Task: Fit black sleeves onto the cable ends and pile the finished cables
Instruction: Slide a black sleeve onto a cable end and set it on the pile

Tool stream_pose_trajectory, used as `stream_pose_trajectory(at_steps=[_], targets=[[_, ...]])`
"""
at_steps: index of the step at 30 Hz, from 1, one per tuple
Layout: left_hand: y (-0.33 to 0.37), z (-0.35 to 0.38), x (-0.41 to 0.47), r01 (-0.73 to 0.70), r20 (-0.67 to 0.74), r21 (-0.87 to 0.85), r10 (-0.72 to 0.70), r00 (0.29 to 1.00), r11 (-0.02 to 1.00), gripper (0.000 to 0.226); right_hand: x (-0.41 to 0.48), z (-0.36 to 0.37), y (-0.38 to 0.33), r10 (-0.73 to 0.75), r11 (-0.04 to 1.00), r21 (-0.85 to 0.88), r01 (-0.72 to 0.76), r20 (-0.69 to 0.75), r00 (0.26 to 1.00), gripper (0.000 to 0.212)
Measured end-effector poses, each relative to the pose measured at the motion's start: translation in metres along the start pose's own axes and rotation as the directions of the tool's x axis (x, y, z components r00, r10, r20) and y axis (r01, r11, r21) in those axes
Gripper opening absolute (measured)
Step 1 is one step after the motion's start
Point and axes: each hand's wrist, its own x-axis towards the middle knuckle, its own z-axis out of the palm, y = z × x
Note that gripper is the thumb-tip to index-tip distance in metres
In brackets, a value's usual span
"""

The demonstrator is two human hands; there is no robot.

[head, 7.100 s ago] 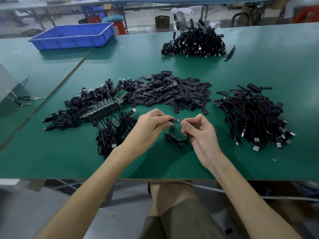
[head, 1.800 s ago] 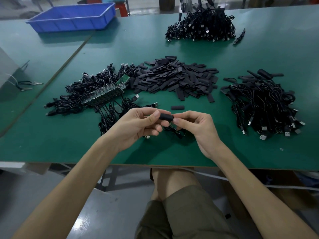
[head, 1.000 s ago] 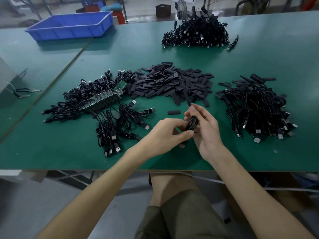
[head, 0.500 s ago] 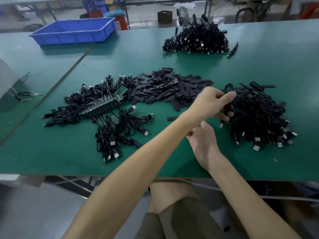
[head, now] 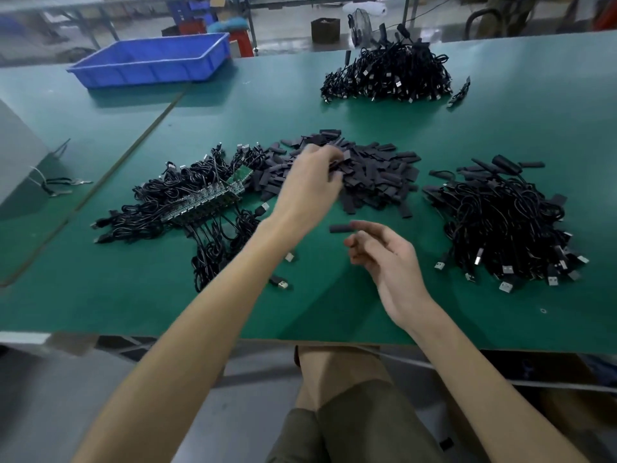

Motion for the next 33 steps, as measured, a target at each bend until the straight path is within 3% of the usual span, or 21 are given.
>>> stream_pose_trajectory(at_steps=[3, 5, 6, 8, 11, 15, 18, 21, 23, 26, 30, 33], targets=[[-0.059, -0.035, -0.002, 0.221, -0.159, 0.289, -0.181, 0.971, 0.932, 0.036, 0.0, 0.0, 0.001, -0.002, 1.0, -0.011, 0.002, 0.023, 1.0, 0.019], [-0.093, -0.054, -0.009, 0.375, -0.151, 0.443, -0.344, 0.927, 0.815, 0.033, 0.0, 0.0, 0.002, -0.003, 1.0, -0.019, 0.004, 0.024, 1.0, 0.019], [-0.104, -0.062, -0.014, 0.421, -0.12, 0.461, -0.415, 0.902, 0.781, 0.034, 0.0, 0.0, 0.002, -0.004, 1.0, -0.027, 0.005, 0.025, 1.0, 0.018], [-0.118, -0.068, -0.026, 0.426, -0.043, 0.401, -0.448, 0.893, 0.811, 0.044, 0.0, -0.001, 0.001, -0.006, 0.999, -0.044, 0.008, 0.031, 0.999, 0.018], [-0.122, -0.068, -0.044, 0.321, -0.013, 0.355, -0.339, 0.941, 0.878, 0.042, -0.001, 0.0, 0.001, -0.009, 0.998, -0.067, 0.012, 0.045, 0.999, 0.018], [-0.118, -0.075, -0.053, 0.272, -0.042, 0.4, -0.279, 0.959, 0.875, 0.032, 0.0, -0.001, 0.003, -0.018, 0.997, -0.076, 0.022, 0.049, 0.999, 0.018], [-0.111, -0.093, -0.047, 0.28, -0.224, 0.455, -0.196, 0.955, 0.845, 0.035, 0.0, -0.002, 0.004, -0.016, 0.997, -0.077, 0.02, 0.052, 0.999, 0.018], [-0.098, -0.121, -0.034, 0.274, -0.5, 0.438, -0.021, 0.866, 0.856, 0.047, 0.001, -0.003, 0.004, -0.014, 0.997, -0.078, 0.019, 0.059, 0.998, 0.018], [-0.089, -0.127, -0.031, 0.182, -0.572, 0.401, 0.091, 0.815, 0.898, 0.051, 0.002, -0.003, 0.005, -0.015, 0.997, -0.074, 0.02, 0.065, 0.998, 0.018], [-0.078, -0.102, -0.042, 0.054, -0.45, 0.529, 0.226, 0.864, 0.847, 0.048, 0.002, -0.002, 0.005, -0.01, 0.997, -0.073, 0.015, 0.068, 0.998, 0.017], [-0.082, -0.048, -0.076, -0.074, -0.051, 0.666, 0.144, 0.988, 0.743, 0.057, 0.001, -0.003, 0.005, -0.015, 0.997, -0.078, 0.021, 0.079, 0.997, 0.017], [-0.084, -0.017, -0.097, -0.126, 0.044, 0.579, 0.124, 0.991, 0.805, 0.06, 0.002, -0.003, 0.007, -0.031, 0.992, -0.116, 0.043, 0.099, 0.995, 0.017]])
